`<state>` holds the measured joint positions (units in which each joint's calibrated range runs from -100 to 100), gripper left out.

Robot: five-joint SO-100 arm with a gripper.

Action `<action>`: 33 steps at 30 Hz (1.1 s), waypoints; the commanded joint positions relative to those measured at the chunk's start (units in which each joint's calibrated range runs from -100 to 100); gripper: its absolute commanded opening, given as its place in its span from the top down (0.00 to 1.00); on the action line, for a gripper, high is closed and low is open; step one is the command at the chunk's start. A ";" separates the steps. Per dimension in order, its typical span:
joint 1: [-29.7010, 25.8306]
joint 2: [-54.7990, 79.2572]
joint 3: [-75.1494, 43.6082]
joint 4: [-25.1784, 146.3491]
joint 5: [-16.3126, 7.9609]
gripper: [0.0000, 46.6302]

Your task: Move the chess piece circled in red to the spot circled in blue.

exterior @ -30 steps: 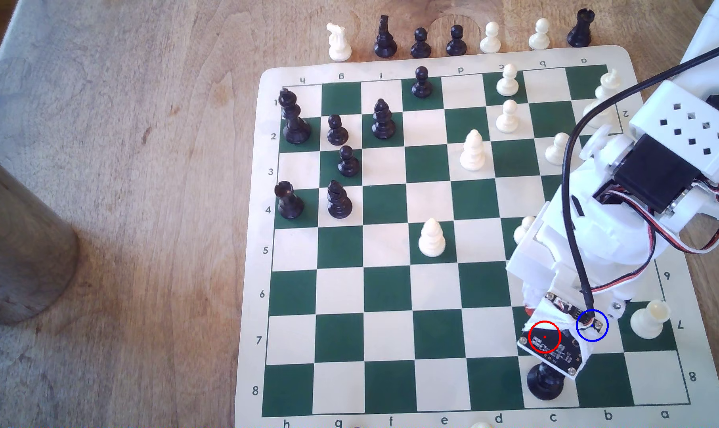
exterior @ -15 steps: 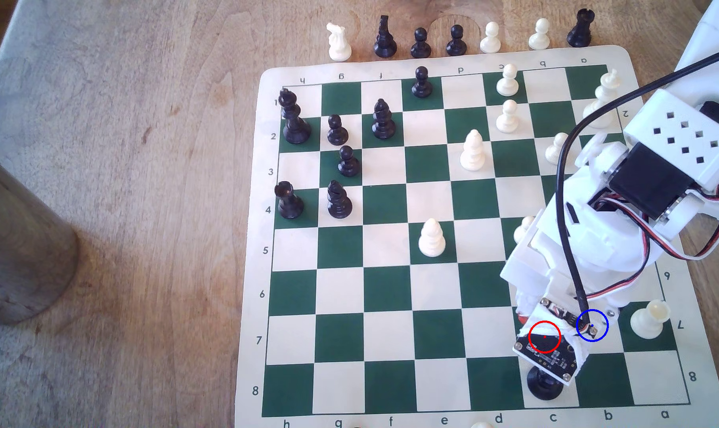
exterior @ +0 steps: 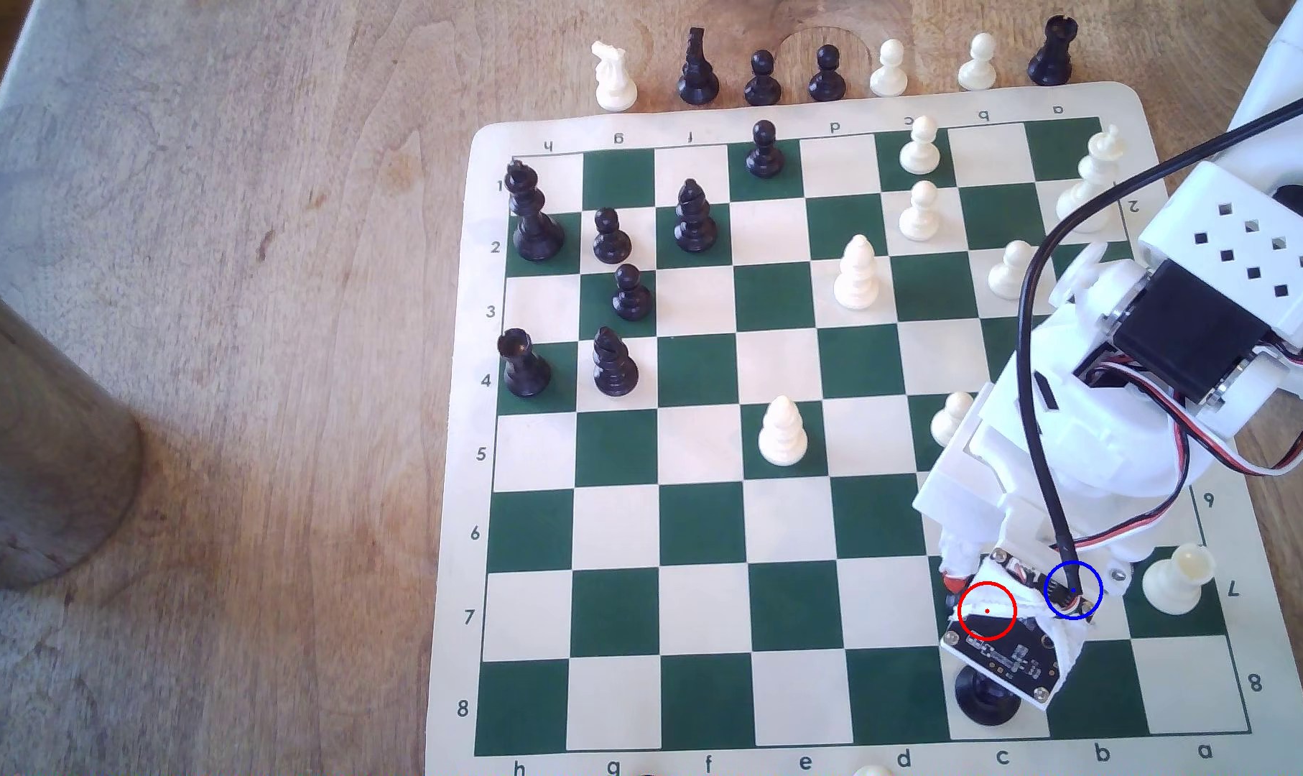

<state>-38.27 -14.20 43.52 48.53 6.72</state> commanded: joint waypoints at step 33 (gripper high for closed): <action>-5.41 -25.87 12.33 7.25 -3.22 0.99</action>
<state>-42.70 -38.17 56.26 57.61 3.98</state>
